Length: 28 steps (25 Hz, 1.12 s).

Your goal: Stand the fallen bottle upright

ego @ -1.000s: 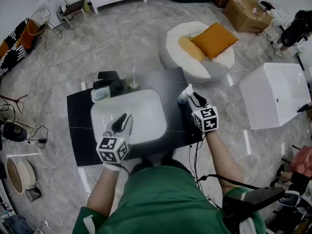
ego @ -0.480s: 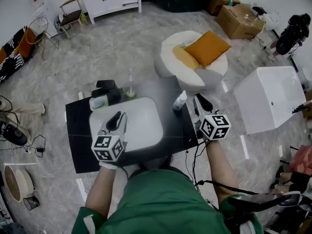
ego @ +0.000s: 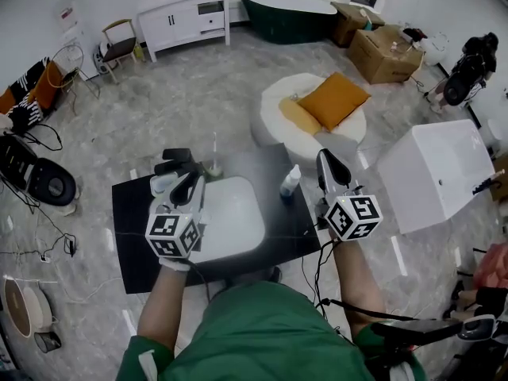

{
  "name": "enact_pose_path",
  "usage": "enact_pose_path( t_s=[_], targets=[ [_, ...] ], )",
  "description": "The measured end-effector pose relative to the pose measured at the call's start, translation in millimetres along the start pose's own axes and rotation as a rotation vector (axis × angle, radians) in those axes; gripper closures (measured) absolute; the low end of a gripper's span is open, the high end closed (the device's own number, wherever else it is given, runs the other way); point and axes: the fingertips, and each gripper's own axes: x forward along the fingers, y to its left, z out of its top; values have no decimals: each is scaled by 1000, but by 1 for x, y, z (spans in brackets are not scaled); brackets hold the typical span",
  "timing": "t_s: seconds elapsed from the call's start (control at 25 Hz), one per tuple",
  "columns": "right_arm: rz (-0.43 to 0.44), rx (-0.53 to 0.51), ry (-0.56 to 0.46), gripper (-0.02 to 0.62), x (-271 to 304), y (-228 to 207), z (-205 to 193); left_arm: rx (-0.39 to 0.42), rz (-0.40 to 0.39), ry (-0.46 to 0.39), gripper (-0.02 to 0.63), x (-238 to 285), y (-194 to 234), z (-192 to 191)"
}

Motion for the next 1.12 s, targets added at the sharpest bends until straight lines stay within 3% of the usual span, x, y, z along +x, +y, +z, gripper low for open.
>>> enact_pose_path(
  t_s=[0.32,0.56,1.12],
  targets=[
    [5,-135,-84,591,-13,27,45,41,-1,-121,528,-7,-5,60],
    [35,-166,-124,591,-17,51,67,174,21,-167,528,-13,-10,88],
    [52,-234,-196,594,-19,68,78,188,5,-193,528,-15,-15,102]
  ],
)
